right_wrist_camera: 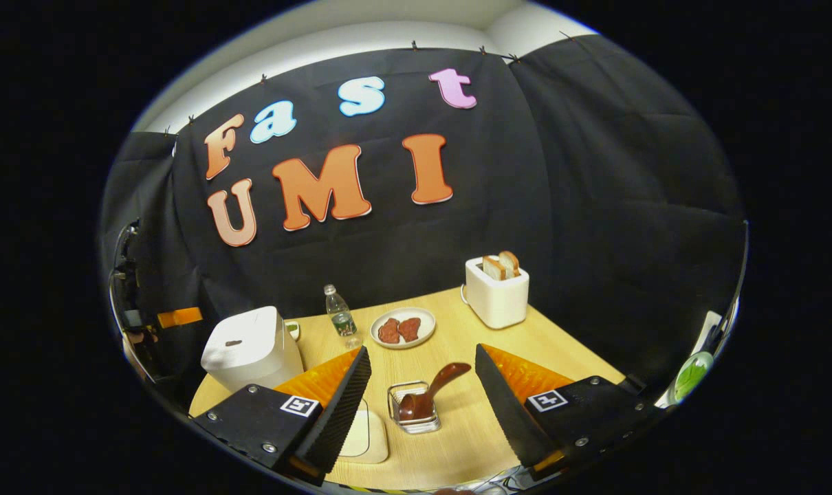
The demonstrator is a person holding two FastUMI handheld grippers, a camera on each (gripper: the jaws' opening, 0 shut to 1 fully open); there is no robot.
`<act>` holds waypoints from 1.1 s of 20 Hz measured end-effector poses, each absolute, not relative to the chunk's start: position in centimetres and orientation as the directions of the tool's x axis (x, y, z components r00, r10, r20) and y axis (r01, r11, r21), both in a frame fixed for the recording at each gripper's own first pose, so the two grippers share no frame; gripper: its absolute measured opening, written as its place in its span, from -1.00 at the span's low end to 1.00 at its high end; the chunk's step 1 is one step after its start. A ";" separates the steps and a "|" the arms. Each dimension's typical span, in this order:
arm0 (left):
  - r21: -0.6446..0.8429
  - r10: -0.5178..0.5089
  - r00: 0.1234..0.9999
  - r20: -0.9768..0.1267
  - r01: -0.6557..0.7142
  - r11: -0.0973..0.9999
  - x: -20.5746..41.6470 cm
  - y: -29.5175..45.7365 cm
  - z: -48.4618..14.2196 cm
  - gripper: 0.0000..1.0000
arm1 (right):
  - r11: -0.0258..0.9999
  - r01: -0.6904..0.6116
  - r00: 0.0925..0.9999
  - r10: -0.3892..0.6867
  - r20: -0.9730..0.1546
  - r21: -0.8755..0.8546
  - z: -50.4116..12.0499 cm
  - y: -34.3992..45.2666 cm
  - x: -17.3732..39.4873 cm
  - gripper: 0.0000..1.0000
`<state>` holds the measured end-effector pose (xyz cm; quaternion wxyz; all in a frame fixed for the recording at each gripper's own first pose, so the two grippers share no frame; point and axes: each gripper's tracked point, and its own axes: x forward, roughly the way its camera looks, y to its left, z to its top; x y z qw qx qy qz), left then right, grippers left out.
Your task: Close the left gripper, press the button to open the rice cooker; take a wooden spoon from the chopstick holder with the right hand, scoop a spoonful of rice and pour it into the rice cooker, then put the wooden spoon back into the chopstick holder.
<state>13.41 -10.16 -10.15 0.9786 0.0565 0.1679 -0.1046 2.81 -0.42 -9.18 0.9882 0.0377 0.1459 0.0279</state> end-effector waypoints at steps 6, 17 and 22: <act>0.123 -0.110 0.980 -0.167 0.132 0.984 6.9 -5.3 -0.2 1.00 | 0.992 -0.127 0.979 0.128 -0.156 0.014 -1.2 1.1 3.5 0.89; 0.135 0.043 0.999 -0.031 -0.038 0.990 0.8 3.9 5.6 1.00 | 0.995 -0.095 0.993 0.095 -0.065 -0.009 3.5 -0.1 2.1 0.89; 0.139 0.028 1.000 -0.009 -0.027 0.990 1.1 3.6 5.9 1.00 | 0.998 -0.067 0.996 0.066 -0.058 -0.001 3.4 -0.7 1.5 0.89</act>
